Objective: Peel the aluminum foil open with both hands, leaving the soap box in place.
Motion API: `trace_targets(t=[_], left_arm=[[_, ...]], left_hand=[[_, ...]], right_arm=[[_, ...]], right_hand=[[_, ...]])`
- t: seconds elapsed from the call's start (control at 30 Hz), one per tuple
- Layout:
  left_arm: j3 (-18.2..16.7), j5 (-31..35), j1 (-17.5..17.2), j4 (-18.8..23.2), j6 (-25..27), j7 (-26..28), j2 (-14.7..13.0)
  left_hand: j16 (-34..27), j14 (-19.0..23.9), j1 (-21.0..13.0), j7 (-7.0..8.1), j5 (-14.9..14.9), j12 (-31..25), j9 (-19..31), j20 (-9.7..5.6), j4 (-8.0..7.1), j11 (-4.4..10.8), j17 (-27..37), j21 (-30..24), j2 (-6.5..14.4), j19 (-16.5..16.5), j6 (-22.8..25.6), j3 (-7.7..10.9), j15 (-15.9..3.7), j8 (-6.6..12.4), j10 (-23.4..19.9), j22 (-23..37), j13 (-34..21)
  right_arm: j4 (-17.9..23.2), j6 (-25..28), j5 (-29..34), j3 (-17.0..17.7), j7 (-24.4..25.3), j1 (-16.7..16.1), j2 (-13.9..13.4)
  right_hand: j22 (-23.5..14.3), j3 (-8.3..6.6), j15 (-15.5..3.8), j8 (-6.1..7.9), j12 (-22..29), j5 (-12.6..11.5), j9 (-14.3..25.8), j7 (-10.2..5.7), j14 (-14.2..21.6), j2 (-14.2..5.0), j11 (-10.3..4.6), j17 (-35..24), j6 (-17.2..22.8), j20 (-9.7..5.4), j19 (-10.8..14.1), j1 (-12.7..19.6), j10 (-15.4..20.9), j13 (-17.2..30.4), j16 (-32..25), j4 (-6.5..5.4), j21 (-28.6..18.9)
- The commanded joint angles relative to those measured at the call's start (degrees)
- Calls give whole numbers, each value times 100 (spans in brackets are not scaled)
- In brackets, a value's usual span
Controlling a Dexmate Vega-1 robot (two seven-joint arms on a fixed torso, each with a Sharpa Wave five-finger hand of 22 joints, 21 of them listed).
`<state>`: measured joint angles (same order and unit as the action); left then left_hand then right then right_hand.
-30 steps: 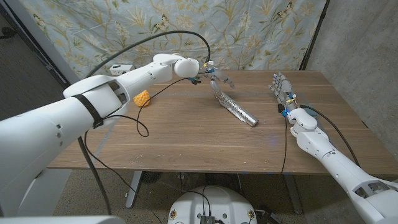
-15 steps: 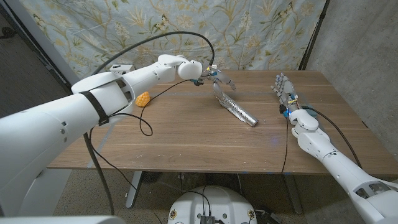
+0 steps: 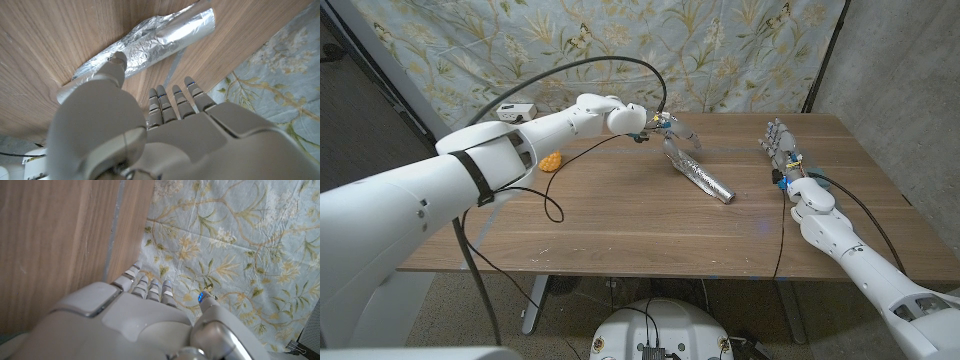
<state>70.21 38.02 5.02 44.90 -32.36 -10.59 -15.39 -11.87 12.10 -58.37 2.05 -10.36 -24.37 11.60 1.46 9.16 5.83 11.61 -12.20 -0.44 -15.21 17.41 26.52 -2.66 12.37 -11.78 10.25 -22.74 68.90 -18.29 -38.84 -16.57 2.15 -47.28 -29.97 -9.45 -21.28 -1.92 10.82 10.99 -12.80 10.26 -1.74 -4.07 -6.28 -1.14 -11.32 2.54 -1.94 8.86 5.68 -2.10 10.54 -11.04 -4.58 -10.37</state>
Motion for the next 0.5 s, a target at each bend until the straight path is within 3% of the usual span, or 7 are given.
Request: trace_targets(t=[0.03, 0.3, 0.5], left_arm=[[85, 113, -64, -11, 68, 114, 40], [193, 139, -23, -263, 37, 147, 211], [307, 121, 58, -697, -75, 322, 448]], left_hand=[[-38, 50, -50, 20, 15, -33, 24, 14, 7, 9, 25, -23, 10, -31, 36, -37, 27, 1, 29, 32, -31], [-47, 80, -53, 34, 14, -109, 30, 21, -10, 42, 41, -23, 30, -40, 95, -82, 12, 11, -26, 34, -75], [-48, 91, -79, 40, 10, -143, 34, 24, -3, 46, 49, -23, 38, -47, 117, -103, 12, 10, -29, 35, -101]], right_arm=[[-64, -42, -69, 34, -68, -27, 20], [-45, -26, -95, 69, -52, -68, -14], [-92, -43, -133, 93, -85, -84, -14]], right_hand=[[-11, -42, -102, -8, 2, 15, 26, 1, -58, -21, 4, -25, -5, -434, -20, 56, -27, 23, -30, 6, -25], [-11, -46, -103, -7, 4, 18, 26, -3, -60, -24, -1, -26, -7, -435, -20, 56, -25, 24, -31, 7, -27], [-11, -49, -105, -6, 2, 20, 26, -5, -60, -25, -1, -27, -9, -435, -21, 55, -31, 24, -33, 7, -27]])
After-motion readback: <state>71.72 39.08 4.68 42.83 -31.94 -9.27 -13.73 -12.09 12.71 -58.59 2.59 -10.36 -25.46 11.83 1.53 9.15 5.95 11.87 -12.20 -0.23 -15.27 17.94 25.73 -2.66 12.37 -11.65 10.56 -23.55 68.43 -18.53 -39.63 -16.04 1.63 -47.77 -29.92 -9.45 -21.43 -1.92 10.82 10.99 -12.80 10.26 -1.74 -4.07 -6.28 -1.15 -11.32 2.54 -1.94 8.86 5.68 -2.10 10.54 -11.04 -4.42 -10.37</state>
